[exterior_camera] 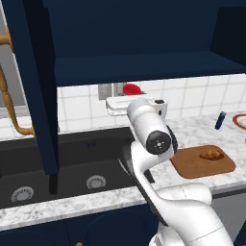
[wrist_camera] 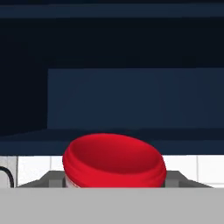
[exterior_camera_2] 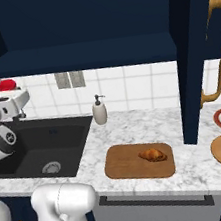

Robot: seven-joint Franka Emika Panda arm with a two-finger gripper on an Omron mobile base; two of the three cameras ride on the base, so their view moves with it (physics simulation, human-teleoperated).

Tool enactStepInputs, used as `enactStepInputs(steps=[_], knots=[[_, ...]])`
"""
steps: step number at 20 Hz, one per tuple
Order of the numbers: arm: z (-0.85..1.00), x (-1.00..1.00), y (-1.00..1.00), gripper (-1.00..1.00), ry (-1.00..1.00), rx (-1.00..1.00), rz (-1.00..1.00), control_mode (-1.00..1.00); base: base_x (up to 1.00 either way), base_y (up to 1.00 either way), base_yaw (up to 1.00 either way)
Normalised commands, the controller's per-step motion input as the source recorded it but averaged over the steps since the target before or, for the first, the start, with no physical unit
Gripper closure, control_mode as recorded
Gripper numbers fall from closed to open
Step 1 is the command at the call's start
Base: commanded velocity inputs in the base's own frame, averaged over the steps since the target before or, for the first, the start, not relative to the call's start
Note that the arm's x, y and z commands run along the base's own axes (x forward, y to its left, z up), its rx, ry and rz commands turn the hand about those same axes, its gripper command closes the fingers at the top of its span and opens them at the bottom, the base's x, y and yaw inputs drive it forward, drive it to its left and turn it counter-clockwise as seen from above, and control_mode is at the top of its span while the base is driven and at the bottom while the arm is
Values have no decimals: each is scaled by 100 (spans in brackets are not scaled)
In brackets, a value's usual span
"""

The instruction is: From the different types of pastries on the counter, select a croissant and place it on the cutting board. Then retrieve a jar of jam from the cabinet and place it alongside the croissant on the cutting board.

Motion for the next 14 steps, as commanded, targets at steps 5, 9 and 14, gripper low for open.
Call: enactStepInputs(steps=[5,9,14], knots=[[-30,-100,-23,100,0,10,-9,-100,0,0,0],[-48,-73,-43,100,0,6,-9,-100,0,0,0],[-61,-46,-42,100,0,2,-9,-100,0,0,0]])
